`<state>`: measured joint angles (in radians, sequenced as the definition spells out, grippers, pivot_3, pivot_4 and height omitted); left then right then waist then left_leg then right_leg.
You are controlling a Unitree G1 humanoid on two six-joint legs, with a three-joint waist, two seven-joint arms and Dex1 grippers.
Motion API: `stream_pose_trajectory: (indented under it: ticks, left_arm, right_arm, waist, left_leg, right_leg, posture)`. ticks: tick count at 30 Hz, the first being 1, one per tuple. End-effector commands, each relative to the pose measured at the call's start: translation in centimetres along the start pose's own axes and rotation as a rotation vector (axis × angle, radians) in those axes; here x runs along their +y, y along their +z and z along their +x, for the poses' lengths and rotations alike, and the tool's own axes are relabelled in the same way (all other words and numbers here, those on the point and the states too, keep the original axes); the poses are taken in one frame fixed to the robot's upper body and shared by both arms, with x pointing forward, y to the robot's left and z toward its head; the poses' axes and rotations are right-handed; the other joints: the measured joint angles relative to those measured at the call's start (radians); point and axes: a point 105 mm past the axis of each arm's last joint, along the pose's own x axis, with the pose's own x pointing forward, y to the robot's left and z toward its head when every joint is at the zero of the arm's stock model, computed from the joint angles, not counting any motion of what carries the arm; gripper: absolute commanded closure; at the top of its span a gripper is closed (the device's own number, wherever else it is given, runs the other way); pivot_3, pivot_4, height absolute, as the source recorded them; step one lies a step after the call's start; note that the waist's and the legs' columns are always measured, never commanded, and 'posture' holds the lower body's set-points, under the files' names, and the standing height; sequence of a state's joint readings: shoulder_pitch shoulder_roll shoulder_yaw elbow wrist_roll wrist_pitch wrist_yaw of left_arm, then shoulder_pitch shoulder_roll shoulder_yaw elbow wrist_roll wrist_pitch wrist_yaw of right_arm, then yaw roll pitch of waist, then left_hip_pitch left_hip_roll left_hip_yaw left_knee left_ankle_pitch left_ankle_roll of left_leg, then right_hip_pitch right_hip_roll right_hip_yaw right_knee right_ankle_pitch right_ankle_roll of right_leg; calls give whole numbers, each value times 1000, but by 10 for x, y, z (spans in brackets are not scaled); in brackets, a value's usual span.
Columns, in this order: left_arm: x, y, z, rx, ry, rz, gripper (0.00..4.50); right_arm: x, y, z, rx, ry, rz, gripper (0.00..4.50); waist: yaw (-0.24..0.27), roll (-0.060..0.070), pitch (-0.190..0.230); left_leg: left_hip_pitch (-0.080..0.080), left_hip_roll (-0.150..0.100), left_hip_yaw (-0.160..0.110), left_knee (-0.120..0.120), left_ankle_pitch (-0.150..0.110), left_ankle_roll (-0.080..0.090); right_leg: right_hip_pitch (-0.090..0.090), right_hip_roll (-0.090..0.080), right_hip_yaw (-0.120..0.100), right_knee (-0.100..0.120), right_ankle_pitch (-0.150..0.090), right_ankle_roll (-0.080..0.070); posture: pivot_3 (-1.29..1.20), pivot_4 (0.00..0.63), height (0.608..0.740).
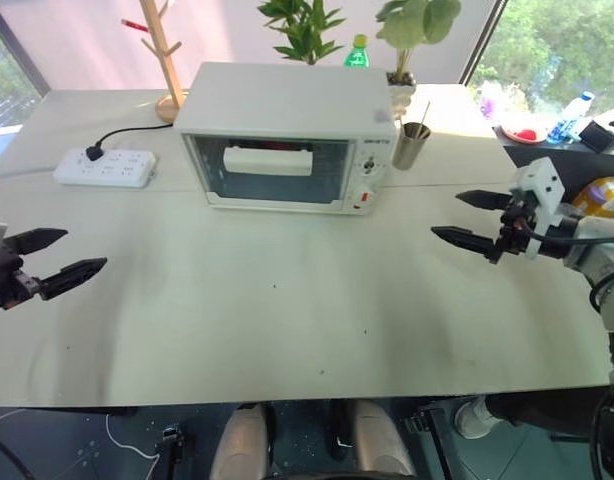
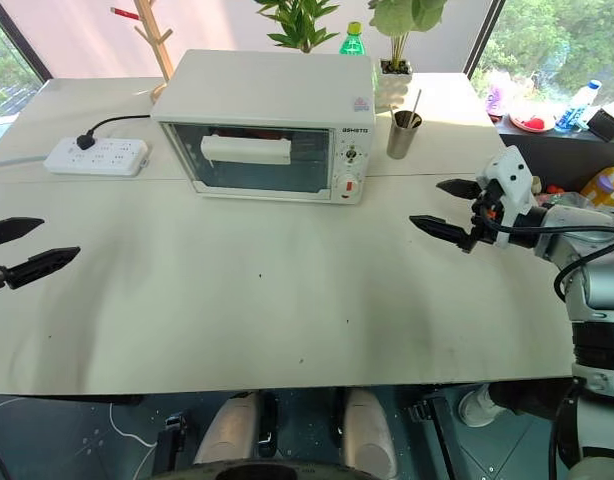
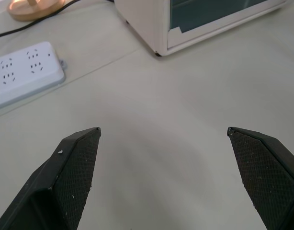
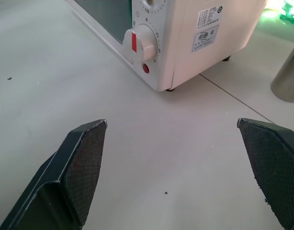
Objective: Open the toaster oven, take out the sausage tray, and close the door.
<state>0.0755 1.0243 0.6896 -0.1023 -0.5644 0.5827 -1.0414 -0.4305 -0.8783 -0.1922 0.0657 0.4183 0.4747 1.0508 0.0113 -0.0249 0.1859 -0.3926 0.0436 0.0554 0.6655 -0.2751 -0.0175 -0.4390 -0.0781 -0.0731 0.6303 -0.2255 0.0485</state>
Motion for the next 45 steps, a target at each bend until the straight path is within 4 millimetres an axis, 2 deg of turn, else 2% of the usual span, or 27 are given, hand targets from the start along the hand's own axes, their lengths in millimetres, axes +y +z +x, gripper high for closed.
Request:
stream_pose_trajectory:
  ticks: [1,13,19,24,30,36,45]
  left_arm:
    - [0,14,0,-15,-3,62,0]
    - [0,23,12,-70,-29,10,0]
    - [-33,44,34,-106,-209,67,0]
    - [-54,62,53,-144,-358,95,0]
    - [-59,85,63,-182,-447,115,0]
    - [-59,91,64,-185,-481,133,0]
    - [-54,95,62,-196,-461,142,0]
  right_arm:
    - [0,11,-7,-21,-12,-43,22]
    - [7,16,-11,-10,-30,-42,22]
    - [29,36,5,-48,62,-37,22]
    - [53,57,30,-112,171,-71,22]
    - [71,71,58,-168,250,-91,22]
    - [78,85,91,-207,262,-99,22]
    - [89,95,133,-244,296,-89,22]
  waist:
    - [0,0,0]
    - [0,0,0]
    - [0,0,0]
    - [-1,0,0]
    - [-1,0,0]
    - [-7,0,0]
    - [-7,0,0]
  left_leg:
    - [0,0,0,0,0,0]
    - [0,0,0,0,0,0]
    - [0,0,0,0,0,0]
    - [0,-1,0,0,0,0]
    - [0,-2,0,0,0,0]
    - [0,-2,0,1,0,0]
    - [-1,-2,-1,1,0,0]
  right_leg:
    - [0,0,0,0,0,0]
    - [0,0,0,0,1,2]
    - [0,0,0,0,1,2]
    - [0,1,0,0,1,2]
    - [0,2,0,1,2,3]
    - [0,2,0,1,2,3]
    - [0,2,0,2,2,3]
  posture:
    - [0,150,717]
    - [0,150,717]
    - [0,150,717]
    - [0,150,717]
    - [0,150,717]
    - [0,150,717]
    - [0,150,717]
